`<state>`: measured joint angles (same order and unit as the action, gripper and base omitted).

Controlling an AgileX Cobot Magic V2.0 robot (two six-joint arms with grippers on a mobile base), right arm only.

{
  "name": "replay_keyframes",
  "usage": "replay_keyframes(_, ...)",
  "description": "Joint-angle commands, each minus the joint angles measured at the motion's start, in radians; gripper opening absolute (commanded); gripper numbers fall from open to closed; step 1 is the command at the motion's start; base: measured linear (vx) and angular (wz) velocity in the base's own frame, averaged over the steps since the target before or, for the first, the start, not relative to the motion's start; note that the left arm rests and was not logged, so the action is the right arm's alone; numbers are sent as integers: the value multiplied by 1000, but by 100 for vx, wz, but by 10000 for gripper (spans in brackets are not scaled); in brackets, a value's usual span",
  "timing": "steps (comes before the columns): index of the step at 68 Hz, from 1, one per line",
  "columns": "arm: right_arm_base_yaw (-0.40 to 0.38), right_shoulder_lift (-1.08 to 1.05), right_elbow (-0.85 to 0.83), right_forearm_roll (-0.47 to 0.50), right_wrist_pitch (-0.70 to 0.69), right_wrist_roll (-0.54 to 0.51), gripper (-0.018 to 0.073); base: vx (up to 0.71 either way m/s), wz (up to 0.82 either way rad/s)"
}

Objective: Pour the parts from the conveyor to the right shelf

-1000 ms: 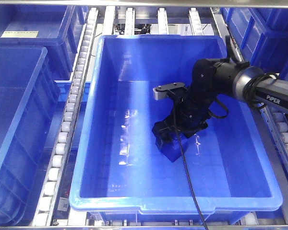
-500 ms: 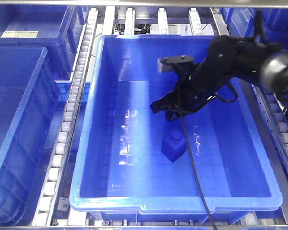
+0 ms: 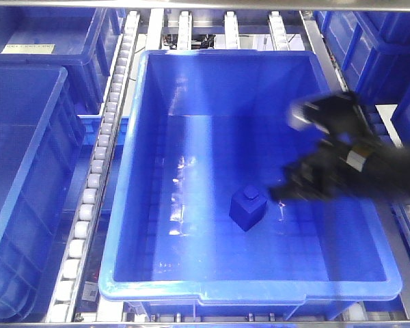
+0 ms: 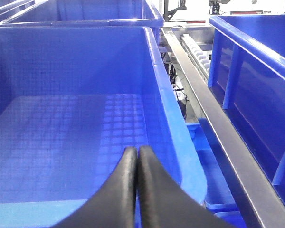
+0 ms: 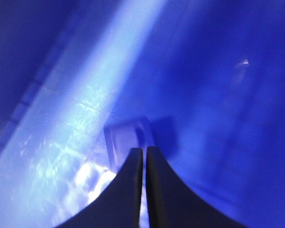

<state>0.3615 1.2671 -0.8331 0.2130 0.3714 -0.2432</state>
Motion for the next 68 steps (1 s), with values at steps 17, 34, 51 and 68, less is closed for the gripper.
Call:
replay_keyframes(17, -3, -527, 272, 9, -171, -22, -7, 0, 0)
replay_keyframes(34, -3, -796, 307, -10, -161, -35, -7, 0, 0)
replay_keyframes(51, -5, -859, 307, -137, -113, -64, -7, 0, 0)
replay_keyframes(68, -281, -890, 310, -147, -27, 127, -7, 0, 0)
